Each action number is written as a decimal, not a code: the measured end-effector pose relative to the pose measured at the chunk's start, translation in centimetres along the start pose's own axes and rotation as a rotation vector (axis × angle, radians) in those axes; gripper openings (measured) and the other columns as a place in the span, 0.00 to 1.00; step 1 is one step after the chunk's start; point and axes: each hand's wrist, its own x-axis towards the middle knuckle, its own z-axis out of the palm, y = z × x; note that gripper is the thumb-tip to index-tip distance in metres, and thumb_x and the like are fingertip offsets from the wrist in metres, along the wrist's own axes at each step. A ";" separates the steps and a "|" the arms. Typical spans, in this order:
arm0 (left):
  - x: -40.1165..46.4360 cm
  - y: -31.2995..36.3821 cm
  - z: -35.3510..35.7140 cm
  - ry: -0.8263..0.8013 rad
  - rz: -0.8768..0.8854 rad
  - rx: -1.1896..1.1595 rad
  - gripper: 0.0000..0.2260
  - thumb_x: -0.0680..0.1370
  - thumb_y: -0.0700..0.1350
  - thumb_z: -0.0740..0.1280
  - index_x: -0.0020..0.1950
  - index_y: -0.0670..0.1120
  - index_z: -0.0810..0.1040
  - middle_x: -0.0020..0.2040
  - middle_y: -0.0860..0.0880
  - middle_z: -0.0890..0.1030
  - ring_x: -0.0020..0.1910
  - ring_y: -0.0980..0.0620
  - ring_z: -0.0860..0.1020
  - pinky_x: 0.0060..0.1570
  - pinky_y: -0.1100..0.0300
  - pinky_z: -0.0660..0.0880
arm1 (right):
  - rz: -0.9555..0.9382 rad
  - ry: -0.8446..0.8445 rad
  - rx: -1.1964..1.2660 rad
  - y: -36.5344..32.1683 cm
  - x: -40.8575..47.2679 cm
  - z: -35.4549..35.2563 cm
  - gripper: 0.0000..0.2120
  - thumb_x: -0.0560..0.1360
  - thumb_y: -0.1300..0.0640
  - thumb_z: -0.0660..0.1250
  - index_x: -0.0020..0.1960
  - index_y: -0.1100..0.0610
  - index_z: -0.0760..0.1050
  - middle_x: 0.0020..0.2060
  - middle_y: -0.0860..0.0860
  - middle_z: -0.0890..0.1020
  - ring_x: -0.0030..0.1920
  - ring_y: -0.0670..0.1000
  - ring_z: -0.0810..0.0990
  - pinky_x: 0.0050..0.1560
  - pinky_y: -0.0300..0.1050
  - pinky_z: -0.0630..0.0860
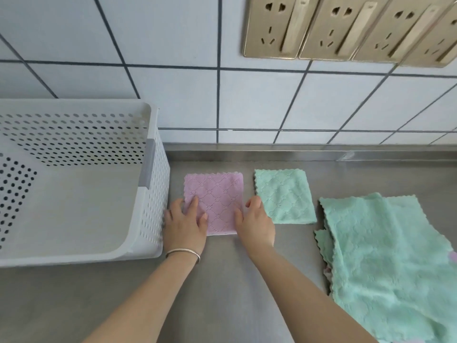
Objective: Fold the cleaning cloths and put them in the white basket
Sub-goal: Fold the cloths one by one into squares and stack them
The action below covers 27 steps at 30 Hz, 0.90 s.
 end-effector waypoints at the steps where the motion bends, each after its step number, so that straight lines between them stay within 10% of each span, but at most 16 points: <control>1: -0.2 0.2 -0.3 0.035 0.019 0.025 0.22 0.75 0.52 0.63 0.69 0.51 0.68 0.68 0.43 0.65 0.62 0.38 0.66 0.58 0.45 0.70 | -0.034 0.003 0.025 0.4 -0.6 -0.6 0.11 0.78 0.53 0.57 0.54 0.59 0.65 0.49 0.54 0.76 0.47 0.60 0.79 0.37 0.46 0.66; 7: -3.2 2.9 -0.9 0.190 0.144 -0.069 0.20 0.67 0.41 0.71 0.58 0.42 0.76 0.66 0.35 0.68 0.64 0.34 0.65 0.64 0.47 0.60 | -0.185 0.168 0.084 9.0 -7.7 -4.2 0.13 0.72 0.55 0.58 0.54 0.57 0.74 0.43 0.51 0.78 0.40 0.54 0.79 0.33 0.43 0.70; 11: -8.1 7.3 0.2 -0.006 0.323 -0.171 0.20 0.69 0.39 0.70 0.60 0.42 0.75 0.64 0.39 0.70 0.60 0.37 0.70 0.61 0.48 0.67 | -0.079 0.371 -0.087 20.2 -12.6 -6.8 0.13 0.63 0.59 0.60 0.46 0.57 0.77 0.38 0.51 0.79 0.40 0.55 0.77 0.34 0.45 0.75; 16: -14.8 11.8 3.3 -0.416 0.600 -0.094 0.18 0.76 0.46 0.61 0.67 0.52 0.67 0.63 0.51 0.73 0.60 0.51 0.74 0.57 0.56 0.72 | -0.121 0.201 -0.272 25.4 -16.9 -7.2 0.23 0.49 0.60 0.73 0.44 0.50 0.77 0.42 0.46 0.78 0.42 0.52 0.77 0.38 0.41 0.72; 24: -19.7 16.0 6.4 -0.336 0.915 0.060 0.18 0.64 0.47 0.72 0.54 0.51 0.80 0.50 0.53 0.80 0.49 0.46 0.80 0.44 0.57 0.79 | -0.187 0.244 -0.294 26.7 -15.6 -7.8 0.07 0.58 0.60 0.72 0.30 0.51 0.76 0.34 0.47 0.78 0.32 0.53 0.77 0.32 0.42 0.73; 27: -20.6 17.5 6.9 -0.385 0.919 0.204 0.19 0.73 0.51 0.65 0.63 0.50 0.72 0.60 0.52 0.73 0.61 0.47 0.71 0.55 0.53 0.71 | -0.254 0.200 -0.320 27.2 -15.7 -8.1 0.13 0.53 0.55 0.77 0.34 0.50 0.77 0.34 0.46 0.78 0.33 0.51 0.77 0.32 0.41 0.75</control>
